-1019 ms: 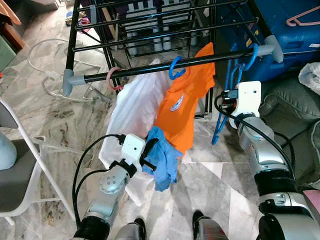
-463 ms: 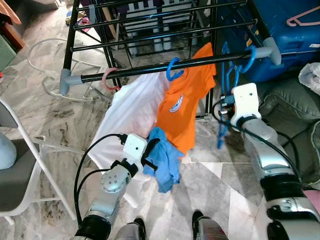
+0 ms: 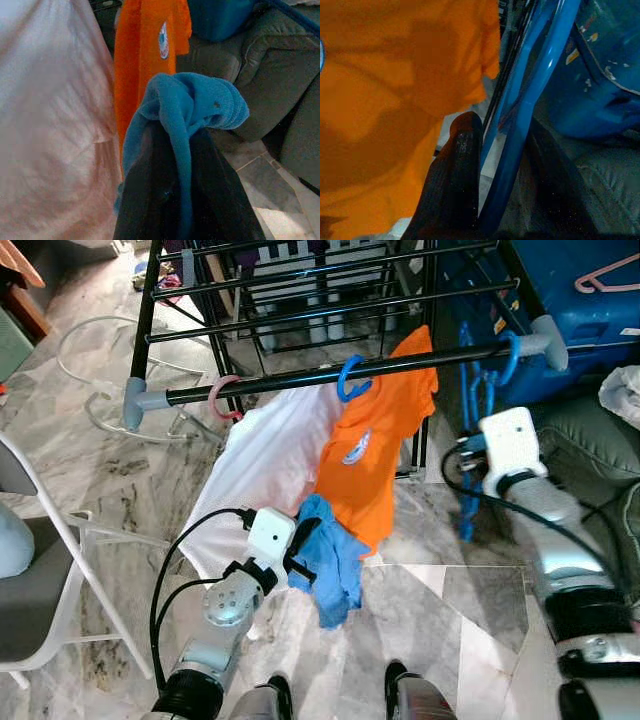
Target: Hang hanger
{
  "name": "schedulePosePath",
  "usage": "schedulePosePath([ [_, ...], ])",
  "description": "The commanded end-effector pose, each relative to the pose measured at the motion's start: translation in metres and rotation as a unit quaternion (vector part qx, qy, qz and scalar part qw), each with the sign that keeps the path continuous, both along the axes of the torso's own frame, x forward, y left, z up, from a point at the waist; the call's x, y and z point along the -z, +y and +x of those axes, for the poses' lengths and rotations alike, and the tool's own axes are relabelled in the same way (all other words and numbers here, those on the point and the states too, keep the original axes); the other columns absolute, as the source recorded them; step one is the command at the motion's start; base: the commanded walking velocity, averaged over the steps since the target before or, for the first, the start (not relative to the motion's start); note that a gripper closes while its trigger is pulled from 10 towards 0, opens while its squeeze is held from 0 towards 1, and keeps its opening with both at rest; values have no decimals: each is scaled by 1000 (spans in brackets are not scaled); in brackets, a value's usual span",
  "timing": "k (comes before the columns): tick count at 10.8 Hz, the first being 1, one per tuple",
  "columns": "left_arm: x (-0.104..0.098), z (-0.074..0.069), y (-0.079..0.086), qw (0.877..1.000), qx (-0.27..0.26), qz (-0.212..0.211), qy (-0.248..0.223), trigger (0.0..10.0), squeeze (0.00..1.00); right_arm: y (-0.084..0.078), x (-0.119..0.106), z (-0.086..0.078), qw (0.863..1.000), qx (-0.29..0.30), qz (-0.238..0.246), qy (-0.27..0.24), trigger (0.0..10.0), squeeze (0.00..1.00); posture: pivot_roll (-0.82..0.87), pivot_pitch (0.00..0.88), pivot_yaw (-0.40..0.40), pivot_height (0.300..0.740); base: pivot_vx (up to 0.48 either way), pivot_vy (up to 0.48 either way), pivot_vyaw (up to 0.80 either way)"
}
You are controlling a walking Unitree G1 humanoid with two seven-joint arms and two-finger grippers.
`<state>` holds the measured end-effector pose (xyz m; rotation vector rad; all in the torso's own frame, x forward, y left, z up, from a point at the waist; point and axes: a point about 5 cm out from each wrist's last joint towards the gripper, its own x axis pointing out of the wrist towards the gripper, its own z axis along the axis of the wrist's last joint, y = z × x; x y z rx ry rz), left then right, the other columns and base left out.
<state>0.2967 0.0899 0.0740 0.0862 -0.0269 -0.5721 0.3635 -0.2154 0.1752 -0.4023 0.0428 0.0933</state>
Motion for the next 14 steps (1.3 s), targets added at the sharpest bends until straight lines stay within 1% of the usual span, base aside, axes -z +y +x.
schedulePosePath([
  [1, 4, -1, 2, 1000, -3, 4, 9, 10000, 0, -1, 5, -1, 1000, -10, 1, 10, 10000, 0, -170, 219, 141, 740, 0, 0, 0],
  [2, 4, -1, 1, 1000, -2, 4, 10, 10000, 0, 6, 2, 2, 1000, -26, -3, 7, 10000, 0, -173, 220, 139, 740, 0, 0, 0],
  [3, 5, -1, 0, 1000, -1, 3, 11, 10000, 0, 20, 3, 3, 998, -60, -10, 6, 10000, 0, -172, 220, 138, 740, 0, 0, 0],
  [4, 5, -1, 0, 1000, -1, 2, 12, 10000, 0, 28, 6, 1, 997, -81, -10, 11, 10000, 0, -172, 219, 137, 740, 0, 0, 0],
  [5, 5, 0, 1, 1000, -3, 2, 14, 10000, 0, 39, 14, -4, 993, -113, -23, 20, 10000, 0, -170, 219, 136, 740, 0, 0, 0],
  [6, 5, -1, 1, 1000, -3, 2, 15, 10000, 0, 38, 16, -5, 993, -111, -26, 19, 10000, 0, -170, 219, 136, 740, 0, 0, 0],
  [9, 6, -1, -1, 1000, 1, 3, 17, 10000, 0, 30, 25, -13, 995, -97, -23, 27, 10000, 0, -176, 220, 140, 740, 0, 0, 0],
  [10, 6, -1, -1, 1000, 1, 3, 17, 10000, 0, 24, 28, -17, 995, -88, -22, 31, 10000, 1000, -176, 220, 140, 740, 0, 0, 0],
  [11, 6, -1, -2, 1000, 3, 2, 17, 10000, 0, 14, 31, -21, 996, -67, -46, 34, 10000, 1000, -179, 218, 142, 740, 0, 0, 0],
  [13, 6, 0, -2, 1000, 5, 3, 17, 10000, 0, 0, 24, -25, 998, -19, -51, 8, 10000, 1000, -180, 218, 149, 740, 0, 0, 0],
  [14, 6, 0, -2, 1000, 7, 4, 18, 10000, 0, -3, 20, -25, 999, -7, -47, -3, 10000, 1000, -182, 218, 156, 740, 0, 0, 0],
])
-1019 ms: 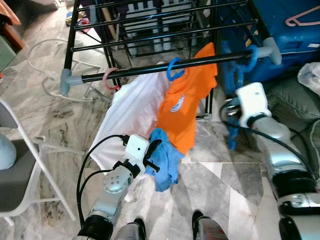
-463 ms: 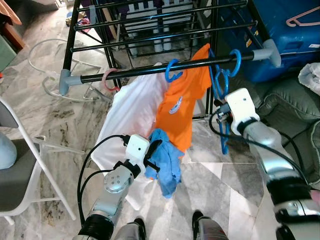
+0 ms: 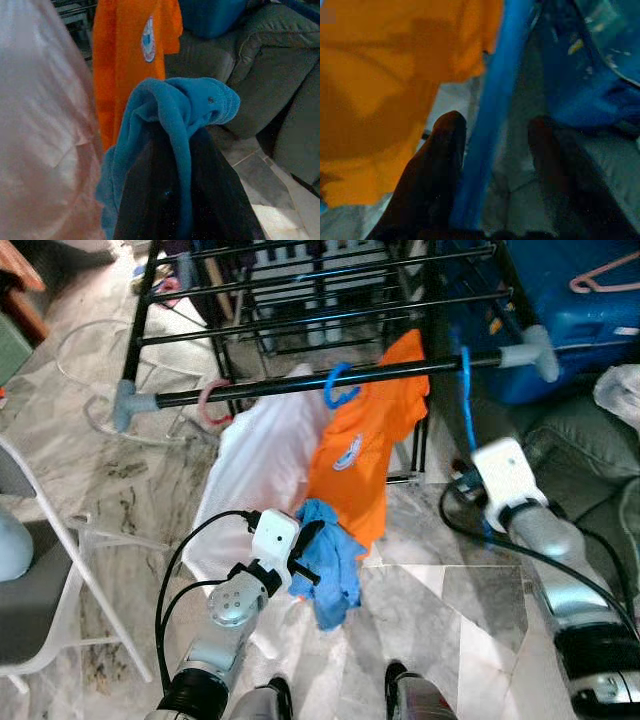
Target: Hang hanger
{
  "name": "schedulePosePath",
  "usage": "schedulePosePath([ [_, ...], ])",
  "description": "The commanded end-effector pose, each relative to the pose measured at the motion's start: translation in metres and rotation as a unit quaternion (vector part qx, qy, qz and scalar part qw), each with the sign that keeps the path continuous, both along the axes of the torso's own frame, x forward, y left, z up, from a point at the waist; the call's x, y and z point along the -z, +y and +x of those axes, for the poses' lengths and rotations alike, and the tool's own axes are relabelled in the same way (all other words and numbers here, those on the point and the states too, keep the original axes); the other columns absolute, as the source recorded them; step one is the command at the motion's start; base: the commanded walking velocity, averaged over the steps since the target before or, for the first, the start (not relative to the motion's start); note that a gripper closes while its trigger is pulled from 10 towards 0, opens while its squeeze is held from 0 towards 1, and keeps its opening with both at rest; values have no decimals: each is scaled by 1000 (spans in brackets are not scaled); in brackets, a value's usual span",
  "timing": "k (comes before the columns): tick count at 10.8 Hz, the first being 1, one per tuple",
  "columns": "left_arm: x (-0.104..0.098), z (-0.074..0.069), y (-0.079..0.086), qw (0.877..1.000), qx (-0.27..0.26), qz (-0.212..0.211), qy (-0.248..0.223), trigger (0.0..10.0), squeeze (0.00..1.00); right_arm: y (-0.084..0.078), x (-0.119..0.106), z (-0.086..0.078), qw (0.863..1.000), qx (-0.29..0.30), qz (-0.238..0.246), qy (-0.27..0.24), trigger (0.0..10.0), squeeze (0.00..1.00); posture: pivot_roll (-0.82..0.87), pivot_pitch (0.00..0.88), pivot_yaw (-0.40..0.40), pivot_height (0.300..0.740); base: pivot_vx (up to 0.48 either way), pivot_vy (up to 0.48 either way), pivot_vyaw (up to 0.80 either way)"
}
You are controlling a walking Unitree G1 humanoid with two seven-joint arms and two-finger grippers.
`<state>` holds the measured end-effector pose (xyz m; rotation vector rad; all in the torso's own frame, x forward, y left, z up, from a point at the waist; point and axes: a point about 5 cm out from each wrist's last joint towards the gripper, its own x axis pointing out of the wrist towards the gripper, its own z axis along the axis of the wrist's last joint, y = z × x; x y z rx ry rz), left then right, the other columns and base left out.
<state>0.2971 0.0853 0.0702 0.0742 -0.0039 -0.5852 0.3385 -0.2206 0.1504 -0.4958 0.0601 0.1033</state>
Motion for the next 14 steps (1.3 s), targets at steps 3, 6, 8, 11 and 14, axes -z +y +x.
schedulePosePath([
  [3, 1, 1, 2, 1000, 9, 9, 5, 10000, 0, 1, -12, -3, 999, 34, 12, -37, 10000, 1000, -184, 216, 166, 740, 0, 0, 0],
  [6, 1, 2, 2, 1000, 13, 11, 6, 10000, 0, 11, -13, -7, 997, 51, 28, -51, 10000, 1000, -186, 210, 171, 740, 0, 0, 0],
  [8, 2, 3, 2, 1000, 15, 11, 7, 10000, 0, 16, -17, -6, 996, 64, 41, -53, 10000, 1000, -188, 209, 171, 740, 0, 0, 0],
  [11, 2, 4, 1, 1000, 16, 11, 9, 10000, 0, 33, -31, 1, 990, 72, 102, -65, 10000, 1000, -188, 206, 172, 740, 0, 0, 0],
  [14, 3, 3, -1, 1000, 18, 9, 11, 10000, 0, 52, -38, 3, 989, 45, 124, -64, 10000, 1000, -189, 206, 168, 740, 0, 0, 0],
])
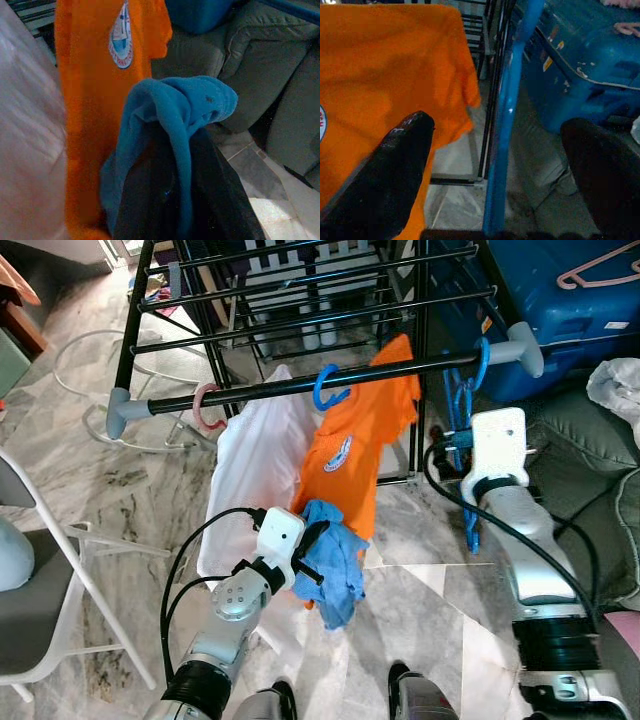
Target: Hang hanger
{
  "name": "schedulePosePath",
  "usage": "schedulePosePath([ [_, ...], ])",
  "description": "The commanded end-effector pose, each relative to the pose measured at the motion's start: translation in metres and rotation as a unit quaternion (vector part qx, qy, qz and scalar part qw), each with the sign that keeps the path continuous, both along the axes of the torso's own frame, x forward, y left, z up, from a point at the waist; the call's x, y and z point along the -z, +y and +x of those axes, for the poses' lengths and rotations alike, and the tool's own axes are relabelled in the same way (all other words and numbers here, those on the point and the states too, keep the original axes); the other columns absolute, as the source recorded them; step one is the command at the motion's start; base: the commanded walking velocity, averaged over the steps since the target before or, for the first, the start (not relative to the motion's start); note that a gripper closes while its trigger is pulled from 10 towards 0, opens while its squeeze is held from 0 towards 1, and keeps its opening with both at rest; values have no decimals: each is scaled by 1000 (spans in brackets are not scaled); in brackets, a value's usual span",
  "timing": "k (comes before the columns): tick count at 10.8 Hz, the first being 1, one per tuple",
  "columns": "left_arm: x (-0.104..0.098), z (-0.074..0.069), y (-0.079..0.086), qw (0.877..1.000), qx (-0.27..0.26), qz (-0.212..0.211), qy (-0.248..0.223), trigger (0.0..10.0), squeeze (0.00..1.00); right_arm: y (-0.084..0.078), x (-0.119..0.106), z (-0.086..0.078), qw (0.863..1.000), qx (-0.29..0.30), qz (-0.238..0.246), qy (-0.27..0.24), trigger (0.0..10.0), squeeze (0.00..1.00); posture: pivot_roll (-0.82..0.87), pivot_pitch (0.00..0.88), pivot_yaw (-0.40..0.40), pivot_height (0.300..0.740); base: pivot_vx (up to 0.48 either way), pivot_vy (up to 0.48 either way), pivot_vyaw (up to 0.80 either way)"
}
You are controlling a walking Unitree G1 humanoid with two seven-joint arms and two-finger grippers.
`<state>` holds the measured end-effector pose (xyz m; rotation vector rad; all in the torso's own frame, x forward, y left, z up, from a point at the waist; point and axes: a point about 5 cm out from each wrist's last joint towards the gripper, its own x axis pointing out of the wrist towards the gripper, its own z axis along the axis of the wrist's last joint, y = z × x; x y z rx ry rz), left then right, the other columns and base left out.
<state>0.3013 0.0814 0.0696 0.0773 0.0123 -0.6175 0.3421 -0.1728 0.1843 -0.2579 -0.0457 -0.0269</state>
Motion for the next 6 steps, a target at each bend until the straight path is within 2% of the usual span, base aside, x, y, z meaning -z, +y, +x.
schedulePosePath([
  [1, 3, -2, 3, 1000, 2, 6, 3, 10000, 0, 6, -4, 0, 1000, -11, 3, -4, 10000, 1000, -190, 207, 167, 740, 0, 0, 0],
  [3, 4, -2, 1, 1000, 5, 5, 6, 10000, 0, 16, -6, 6, 1000, -17, 0, 4, 10000, 1000, -193, 208, 168, 740, 0, 0, 0],
  [4, 4, -2, 1, 1000, 6, 5, 6, 10000, 0, 23, -6, 10, 1000, -22, 1, 9, 10000, 937, -194, 206, 169, 740, 0, 0, 0],
  [5, 4, -2, 0, 1000, 8, 5, 6, 10000, 0, 27, -6, 13, 1000, -19, -4, 15, 10000, 55, -193, 206, 167, 740, 0, 0, 0],
  [6, 5, -3, 0, 1000, 9, 5, 6, 10000, 0, 29, -5, 14, 1000, -21, -3, 20, 9725, 0, -194, 207, 166, 740, 0, 0, 0],
])
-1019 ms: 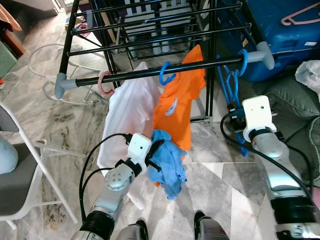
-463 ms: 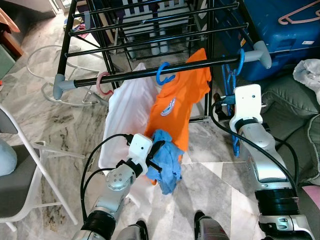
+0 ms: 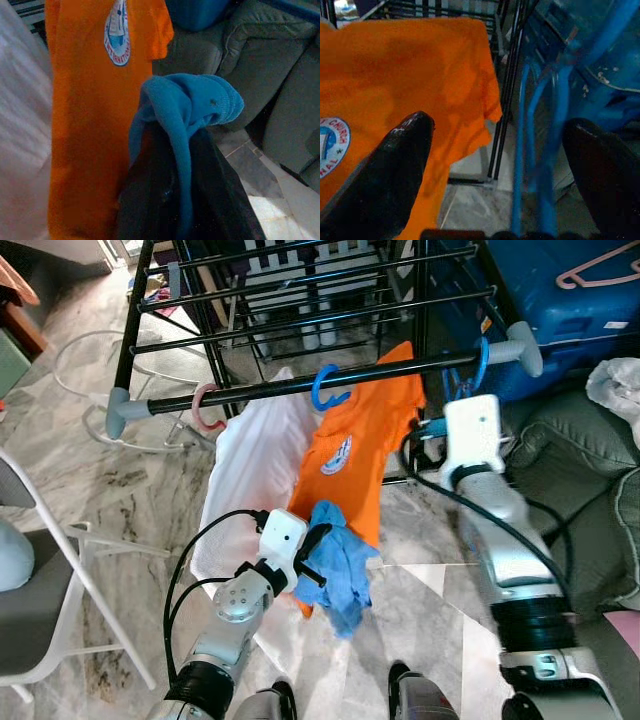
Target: Hang hanger
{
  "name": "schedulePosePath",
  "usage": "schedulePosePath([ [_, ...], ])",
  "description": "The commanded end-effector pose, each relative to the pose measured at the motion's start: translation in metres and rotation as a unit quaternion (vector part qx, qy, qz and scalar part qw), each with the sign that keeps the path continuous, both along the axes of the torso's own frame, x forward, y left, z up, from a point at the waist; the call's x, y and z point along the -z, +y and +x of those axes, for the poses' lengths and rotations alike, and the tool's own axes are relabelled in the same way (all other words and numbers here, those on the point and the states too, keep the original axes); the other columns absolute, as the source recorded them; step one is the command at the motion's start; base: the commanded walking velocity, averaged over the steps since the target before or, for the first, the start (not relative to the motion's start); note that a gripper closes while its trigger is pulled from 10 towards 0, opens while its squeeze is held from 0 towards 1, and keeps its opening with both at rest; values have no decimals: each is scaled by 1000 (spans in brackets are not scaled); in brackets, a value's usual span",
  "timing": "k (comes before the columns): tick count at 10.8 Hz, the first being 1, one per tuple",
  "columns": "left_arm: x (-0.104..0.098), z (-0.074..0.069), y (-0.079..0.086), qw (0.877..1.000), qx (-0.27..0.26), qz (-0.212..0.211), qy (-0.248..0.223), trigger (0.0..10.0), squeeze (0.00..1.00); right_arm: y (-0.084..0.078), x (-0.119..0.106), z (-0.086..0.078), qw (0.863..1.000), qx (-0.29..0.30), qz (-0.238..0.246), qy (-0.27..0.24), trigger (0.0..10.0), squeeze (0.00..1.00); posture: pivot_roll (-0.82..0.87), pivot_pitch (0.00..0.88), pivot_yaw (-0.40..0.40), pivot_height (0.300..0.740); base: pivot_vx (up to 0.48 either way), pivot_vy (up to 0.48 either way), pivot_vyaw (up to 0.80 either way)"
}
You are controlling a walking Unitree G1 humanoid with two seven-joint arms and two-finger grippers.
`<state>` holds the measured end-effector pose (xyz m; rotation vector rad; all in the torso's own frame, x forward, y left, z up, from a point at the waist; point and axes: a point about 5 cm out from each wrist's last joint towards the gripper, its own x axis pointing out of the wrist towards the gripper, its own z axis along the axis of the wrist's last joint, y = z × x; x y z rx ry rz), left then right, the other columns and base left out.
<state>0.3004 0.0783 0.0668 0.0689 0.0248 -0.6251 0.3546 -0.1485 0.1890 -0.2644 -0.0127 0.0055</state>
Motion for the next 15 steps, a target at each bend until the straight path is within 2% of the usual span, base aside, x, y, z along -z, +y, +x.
schedulePosePath([
  [1, 2, -2, 2, 1000, 6, 7, 1, 10000, 0, 5, 3, 1, 1000, 4, -2, 17, 2353, 0, -195, 207, 165, 740, 0, 0, 0],
  [2, 2, -3, 2, 1000, 7, 7, 1, 10000, 0, 3, 4, 1, 1000, 17, -2, 23, 4706, 0, -195, 207, 165, 740, 0, 0, 0],
  [3, 3, -3, 2, 1000, 8, 7, 2, 10000, 0, -1, 5, 0, 999, 28, -2, 27, 10000, 0, -195, 209, 164, 740, 0, 0, 0],
  [4, 3, -3, 1, 1000, 9, 7, 3, 10000, 0, -6, 8, -4, 999, 42, 7, 34, 10000, 0, -195, 209, 164, 740, 0, 0, 0],
  [9, 2, -3, -1, 1000, 19, 8, 6, 10000, 0, -10, 23, -21, 995, 62, 24, 75, 10000, 0, -213, 211, 172, 740, 0, 0, 0],
  [12, 2, -3, -2, 1000, 23, 8, 7, 10000, 0, -17, 18, -19, 995, 68, 15, 73, 10000, 0, -217, 211, 173, 740, 0, 0, 0],
  [15, 3, -3, -2, 1000, 23, 10, 10, 10000, 0, -11, 15, -21, 995, 58, 9, 77, 10000, 0, -218, 209, 166, 740, 0, 0, 0],
])
